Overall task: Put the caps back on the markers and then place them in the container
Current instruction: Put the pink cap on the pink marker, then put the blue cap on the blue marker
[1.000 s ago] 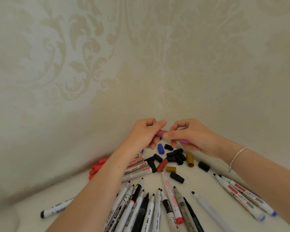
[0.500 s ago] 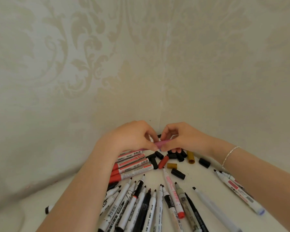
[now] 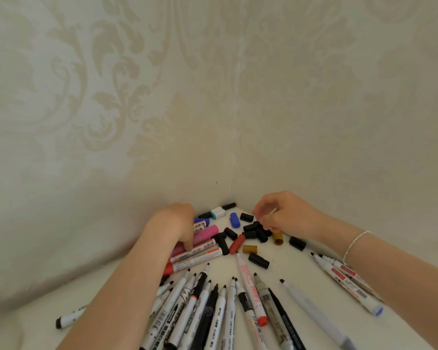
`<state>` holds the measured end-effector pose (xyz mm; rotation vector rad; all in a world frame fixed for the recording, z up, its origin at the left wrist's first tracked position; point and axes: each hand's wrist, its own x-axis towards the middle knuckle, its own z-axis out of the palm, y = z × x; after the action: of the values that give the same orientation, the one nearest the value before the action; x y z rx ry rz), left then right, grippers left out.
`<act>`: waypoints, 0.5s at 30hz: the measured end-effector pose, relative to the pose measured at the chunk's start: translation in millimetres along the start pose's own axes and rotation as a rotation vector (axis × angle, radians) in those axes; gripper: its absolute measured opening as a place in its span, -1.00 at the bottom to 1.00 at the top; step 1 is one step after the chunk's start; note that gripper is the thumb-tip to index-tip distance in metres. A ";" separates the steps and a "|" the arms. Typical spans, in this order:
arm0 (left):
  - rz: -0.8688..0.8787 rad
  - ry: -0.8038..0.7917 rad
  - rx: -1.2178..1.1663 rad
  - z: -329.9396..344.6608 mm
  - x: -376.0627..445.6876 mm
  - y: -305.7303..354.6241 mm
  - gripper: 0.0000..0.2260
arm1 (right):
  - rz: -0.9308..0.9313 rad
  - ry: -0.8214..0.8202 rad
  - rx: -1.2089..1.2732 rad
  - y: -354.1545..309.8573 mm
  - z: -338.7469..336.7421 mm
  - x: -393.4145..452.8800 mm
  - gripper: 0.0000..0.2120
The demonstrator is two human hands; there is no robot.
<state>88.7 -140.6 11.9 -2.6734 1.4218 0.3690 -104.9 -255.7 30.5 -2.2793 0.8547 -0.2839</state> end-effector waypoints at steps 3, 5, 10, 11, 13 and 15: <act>-0.018 0.030 0.015 2.3 2.1 0.4 -0.60 | 0.030 0.016 -0.011 7.3 0.9 -3.3 -0.83; -0.021 0.029 0.026 3.3 2.7 0.8 -0.60 | 0.051 -0.006 -0.030 11.4 0.6 -5.7 -0.83; -0.031 -0.040 0.023 5.2 1.5 1.6 -0.60 | 0.139 0.025 -0.233 22.1 -19.6 -20.1 -0.81; -0.036 -0.048 0.022 4.7 0.6 1.7 -0.61 | 0.178 0.041 -0.293 26.1 -27.1 -24.2 -0.81; -0.042 -0.050 0.019 3.5 -0.9 2.1 -0.62 | 0.301 0.003 -0.386 33.8 -41.1 -34.8 -0.82; -0.037 -0.009 0.019 2.5 -1.4 4.9 -0.68 | 0.422 -0.079 -0.447 39.7 -49.2 -46.9 -0.77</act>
<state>83.5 -141.8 10.1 -2.6754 1.3640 0.3622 -180.8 -273.0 42.3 -2.4042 1.4380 0.2074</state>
